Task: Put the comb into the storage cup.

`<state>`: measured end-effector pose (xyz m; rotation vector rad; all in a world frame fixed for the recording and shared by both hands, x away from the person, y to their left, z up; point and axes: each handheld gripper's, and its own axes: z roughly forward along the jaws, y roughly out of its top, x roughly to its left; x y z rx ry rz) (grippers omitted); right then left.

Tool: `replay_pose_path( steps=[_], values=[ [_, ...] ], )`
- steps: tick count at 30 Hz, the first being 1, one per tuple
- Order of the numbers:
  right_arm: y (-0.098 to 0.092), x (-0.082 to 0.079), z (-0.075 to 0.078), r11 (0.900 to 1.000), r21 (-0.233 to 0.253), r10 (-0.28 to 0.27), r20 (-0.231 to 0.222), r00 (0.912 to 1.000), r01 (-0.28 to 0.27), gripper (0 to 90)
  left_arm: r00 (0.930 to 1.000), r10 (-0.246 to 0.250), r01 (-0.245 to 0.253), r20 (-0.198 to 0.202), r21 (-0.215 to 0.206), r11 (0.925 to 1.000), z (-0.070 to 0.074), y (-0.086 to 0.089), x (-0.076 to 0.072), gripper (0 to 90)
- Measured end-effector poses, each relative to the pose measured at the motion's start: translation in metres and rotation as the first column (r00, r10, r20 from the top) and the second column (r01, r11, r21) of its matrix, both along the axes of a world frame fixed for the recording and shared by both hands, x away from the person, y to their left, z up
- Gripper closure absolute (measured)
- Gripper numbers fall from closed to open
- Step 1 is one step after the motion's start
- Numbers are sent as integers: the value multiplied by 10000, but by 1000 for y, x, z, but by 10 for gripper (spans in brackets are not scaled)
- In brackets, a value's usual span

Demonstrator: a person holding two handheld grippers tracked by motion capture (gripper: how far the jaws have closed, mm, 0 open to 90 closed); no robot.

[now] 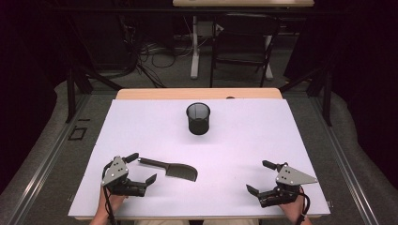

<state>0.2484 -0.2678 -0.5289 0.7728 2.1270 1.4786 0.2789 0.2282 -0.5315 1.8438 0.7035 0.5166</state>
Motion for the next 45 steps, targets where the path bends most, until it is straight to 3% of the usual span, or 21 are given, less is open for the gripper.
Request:
replay_pose_path(
  steps=[31, 45],
  values=[
    [2, 1, -1, 10000, -32, -94, -112, 9999, 94, 0, 9989, 415, -407, -225, 353, 9985, 6, -6, 44, 0],
    [1, 1, -1, 9999, -133, -50, -133, 9999, 49, 0, 9950, 802, -770, -600, 540, 9956, 3, -6, 62, 0]
  ],
)
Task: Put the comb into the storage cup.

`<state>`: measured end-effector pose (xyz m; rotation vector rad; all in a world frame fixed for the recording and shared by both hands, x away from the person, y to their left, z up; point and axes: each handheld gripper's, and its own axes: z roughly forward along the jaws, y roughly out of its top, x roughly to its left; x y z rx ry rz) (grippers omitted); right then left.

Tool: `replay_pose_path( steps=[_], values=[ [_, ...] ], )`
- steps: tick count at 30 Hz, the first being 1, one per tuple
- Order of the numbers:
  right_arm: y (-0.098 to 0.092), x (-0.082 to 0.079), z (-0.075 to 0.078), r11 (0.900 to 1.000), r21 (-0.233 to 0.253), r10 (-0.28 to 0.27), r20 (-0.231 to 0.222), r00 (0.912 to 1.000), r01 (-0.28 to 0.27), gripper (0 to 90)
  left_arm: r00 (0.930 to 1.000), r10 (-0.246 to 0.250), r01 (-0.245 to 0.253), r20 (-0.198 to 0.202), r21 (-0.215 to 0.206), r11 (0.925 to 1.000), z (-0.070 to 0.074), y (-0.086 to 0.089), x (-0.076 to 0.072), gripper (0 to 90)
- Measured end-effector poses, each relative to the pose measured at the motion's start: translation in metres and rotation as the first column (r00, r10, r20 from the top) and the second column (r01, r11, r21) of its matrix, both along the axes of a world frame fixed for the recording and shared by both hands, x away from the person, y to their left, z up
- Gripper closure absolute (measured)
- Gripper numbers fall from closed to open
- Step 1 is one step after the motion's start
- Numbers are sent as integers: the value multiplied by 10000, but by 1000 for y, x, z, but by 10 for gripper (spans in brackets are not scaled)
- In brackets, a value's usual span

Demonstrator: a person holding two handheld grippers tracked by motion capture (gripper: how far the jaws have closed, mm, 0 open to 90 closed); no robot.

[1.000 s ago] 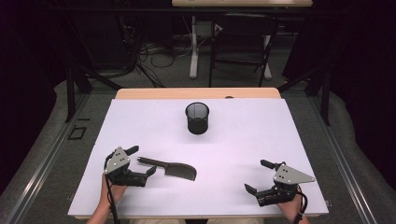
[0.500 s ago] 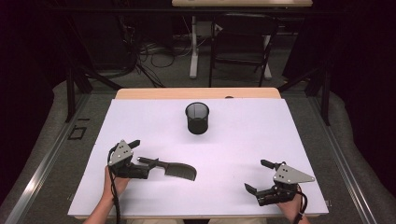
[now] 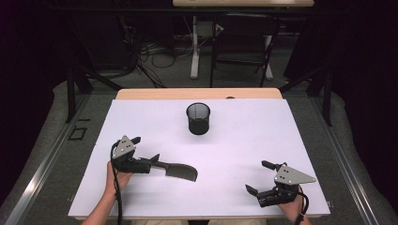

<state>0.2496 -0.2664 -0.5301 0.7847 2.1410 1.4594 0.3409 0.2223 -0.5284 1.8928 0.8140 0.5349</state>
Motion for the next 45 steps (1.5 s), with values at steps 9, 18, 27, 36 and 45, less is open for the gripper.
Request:
replay_pose_path(
  steps=[9, 18, 27, 36, 45],
  values=[
    [0, 0, 0, 10000, -47, -36, -48, 10000, 36, 0, 9992, 155, -143, -377, 307, 9994, -3, -5, 10, 2],
    [0, -1, 0, 10000, -10, -89, 16, 10000, 89, 0, 9972, 329, -281, -675, 713, 9971, -6, -9, 14, 143],
    [-1, -1, 0, 9999, -88, -76, 7, 10000, 76, 0, 9929, 564, -457, -1048, 1013, 9938, -10, -10, 16, 565],
    [0, -1, 0, 9999, -108, -71, 11, 10000, 71, 0, 9868, 955, -803, -1309, 1164, 9899, -14, -6, 18, 892],
    [0, -2, 0, 9999, -106, -61, 4, 10000, 61, 0, 9838, 976, -756, -1505, 1459, 9864, -16, -5, 18, 900]
  ],
)
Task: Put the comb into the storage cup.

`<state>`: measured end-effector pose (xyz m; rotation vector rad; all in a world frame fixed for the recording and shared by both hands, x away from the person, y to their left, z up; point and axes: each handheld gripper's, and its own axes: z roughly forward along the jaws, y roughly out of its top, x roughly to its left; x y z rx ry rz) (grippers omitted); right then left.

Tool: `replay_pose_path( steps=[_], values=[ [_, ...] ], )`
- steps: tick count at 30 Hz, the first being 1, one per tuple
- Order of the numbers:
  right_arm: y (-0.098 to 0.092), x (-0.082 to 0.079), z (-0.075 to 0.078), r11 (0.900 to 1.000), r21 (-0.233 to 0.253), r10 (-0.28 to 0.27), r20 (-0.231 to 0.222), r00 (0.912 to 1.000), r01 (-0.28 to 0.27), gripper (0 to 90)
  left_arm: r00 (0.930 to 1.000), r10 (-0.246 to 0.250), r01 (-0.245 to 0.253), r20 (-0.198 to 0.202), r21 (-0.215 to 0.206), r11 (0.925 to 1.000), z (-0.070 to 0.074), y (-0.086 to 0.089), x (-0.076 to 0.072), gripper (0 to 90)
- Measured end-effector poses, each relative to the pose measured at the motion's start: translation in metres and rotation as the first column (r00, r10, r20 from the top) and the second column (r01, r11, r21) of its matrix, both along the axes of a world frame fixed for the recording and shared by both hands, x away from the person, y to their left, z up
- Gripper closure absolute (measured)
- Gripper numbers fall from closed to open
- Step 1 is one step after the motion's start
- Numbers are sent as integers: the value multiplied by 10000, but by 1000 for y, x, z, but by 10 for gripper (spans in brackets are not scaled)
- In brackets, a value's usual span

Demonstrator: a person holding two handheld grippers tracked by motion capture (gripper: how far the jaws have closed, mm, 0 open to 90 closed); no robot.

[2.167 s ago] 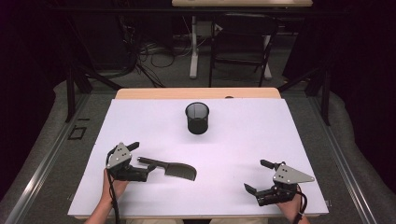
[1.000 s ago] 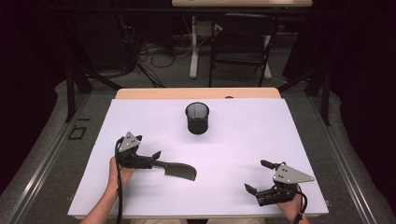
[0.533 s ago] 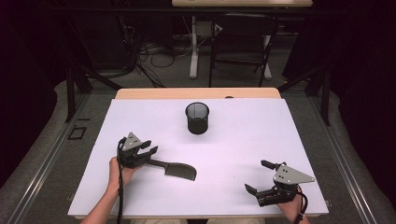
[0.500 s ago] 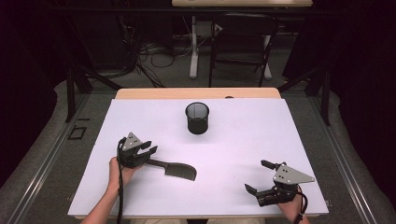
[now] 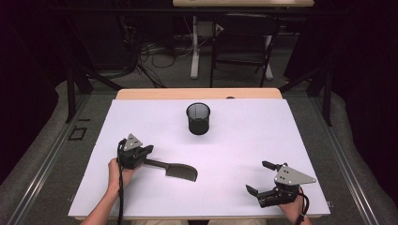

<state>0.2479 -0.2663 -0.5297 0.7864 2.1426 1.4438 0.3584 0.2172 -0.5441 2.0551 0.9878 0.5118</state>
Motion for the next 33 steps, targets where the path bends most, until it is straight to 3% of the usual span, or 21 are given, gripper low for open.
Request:
replay_pose_path(
  steps=[15, 33],
  values=[
    [0, 0, 0, 10000, 18, 1, -10, 10000, -1, 0, 9958, 590, -543, -695, 676, 9962, -4, 14, -4, 900],
    [0, 0, 0, 10000, -52, -18, -100, 9999, 17, 0, 9925, 330, -243, -1181, 747, 9969, -6, 19, -11, 900]
  ],
)
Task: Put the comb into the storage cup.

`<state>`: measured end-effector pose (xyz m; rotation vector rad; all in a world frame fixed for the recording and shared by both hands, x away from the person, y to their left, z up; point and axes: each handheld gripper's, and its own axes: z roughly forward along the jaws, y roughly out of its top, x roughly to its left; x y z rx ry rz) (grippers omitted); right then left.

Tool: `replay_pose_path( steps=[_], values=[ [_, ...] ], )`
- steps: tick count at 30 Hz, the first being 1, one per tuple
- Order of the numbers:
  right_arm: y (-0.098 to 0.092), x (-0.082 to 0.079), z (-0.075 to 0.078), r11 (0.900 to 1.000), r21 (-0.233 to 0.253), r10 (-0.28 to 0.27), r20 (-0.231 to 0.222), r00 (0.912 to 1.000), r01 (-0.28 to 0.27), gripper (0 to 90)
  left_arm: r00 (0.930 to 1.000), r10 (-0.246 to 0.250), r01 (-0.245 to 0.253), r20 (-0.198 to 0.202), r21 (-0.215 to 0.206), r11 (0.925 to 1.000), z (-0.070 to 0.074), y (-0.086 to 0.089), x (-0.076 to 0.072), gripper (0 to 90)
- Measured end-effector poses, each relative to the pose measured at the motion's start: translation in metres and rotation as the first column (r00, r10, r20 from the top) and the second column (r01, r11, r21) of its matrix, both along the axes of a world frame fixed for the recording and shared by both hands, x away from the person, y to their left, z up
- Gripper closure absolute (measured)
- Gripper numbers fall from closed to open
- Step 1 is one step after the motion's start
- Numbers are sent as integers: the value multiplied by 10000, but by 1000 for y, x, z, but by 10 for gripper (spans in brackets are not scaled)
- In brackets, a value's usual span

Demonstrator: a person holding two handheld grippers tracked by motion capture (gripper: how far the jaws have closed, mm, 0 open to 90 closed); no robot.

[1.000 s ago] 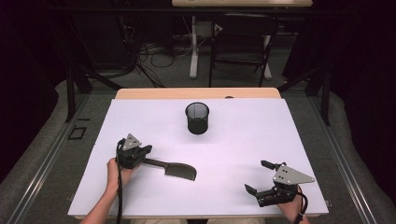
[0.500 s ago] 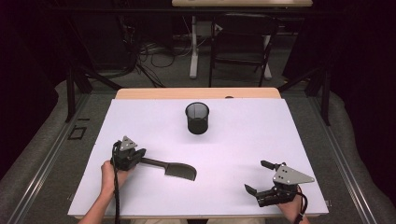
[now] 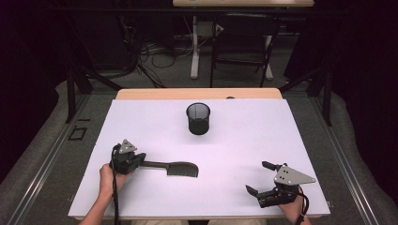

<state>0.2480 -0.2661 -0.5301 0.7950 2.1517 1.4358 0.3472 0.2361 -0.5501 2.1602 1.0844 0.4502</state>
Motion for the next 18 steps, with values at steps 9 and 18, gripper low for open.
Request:
replay_pose_path(
  steps=[9, 18],
  values=[
    [0, 0, 0, 10000, 14, -7, -55, 10000, 7, 0, 9995, -90, 88, -293, -76, 9999, 0, 0, -6, 900],
    [1, 0, 0, 10000, -37, 2, -47, 10000, -3, 0, 9987, -271, 271, -441, -7, 9996, 1, -1, -10, 900]
  ],
)
